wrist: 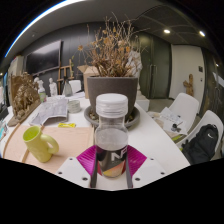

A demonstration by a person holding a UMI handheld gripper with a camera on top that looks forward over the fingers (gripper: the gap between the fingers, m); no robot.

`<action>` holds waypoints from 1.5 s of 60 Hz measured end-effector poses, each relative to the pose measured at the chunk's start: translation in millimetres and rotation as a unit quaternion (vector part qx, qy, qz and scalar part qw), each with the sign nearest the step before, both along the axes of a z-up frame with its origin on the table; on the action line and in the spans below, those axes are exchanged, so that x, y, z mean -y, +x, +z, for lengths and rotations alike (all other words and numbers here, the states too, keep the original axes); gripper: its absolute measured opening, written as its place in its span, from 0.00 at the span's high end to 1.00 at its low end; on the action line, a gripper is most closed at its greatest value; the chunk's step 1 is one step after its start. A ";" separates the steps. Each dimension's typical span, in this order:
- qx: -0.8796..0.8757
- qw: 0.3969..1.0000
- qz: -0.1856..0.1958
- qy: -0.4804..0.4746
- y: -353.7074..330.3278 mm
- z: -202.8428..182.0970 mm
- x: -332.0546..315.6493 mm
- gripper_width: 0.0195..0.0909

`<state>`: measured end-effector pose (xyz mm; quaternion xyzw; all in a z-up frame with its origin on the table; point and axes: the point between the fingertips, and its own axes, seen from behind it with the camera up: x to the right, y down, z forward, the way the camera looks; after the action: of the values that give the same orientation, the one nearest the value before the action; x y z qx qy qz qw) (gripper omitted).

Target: Pour water

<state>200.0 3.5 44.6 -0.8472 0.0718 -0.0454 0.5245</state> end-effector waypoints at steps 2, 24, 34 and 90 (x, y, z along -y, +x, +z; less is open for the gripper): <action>0.002 1.000 -0.001 -0.008 0.1 -4.4 2.8 0.65; 0.007 1.000 -0.012 -0.027 -10.4 18.5 38.7 0.07; 0.011 0.999 -0.021 -0.034 -27.6 44.3 72.2 0.07; 0.035 0.998 -0.013 -0.051 -281.9 169.8 240.0 0.07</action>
<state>-81.9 -236.5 214.5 -0.8699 0.0616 -0.0852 0.4818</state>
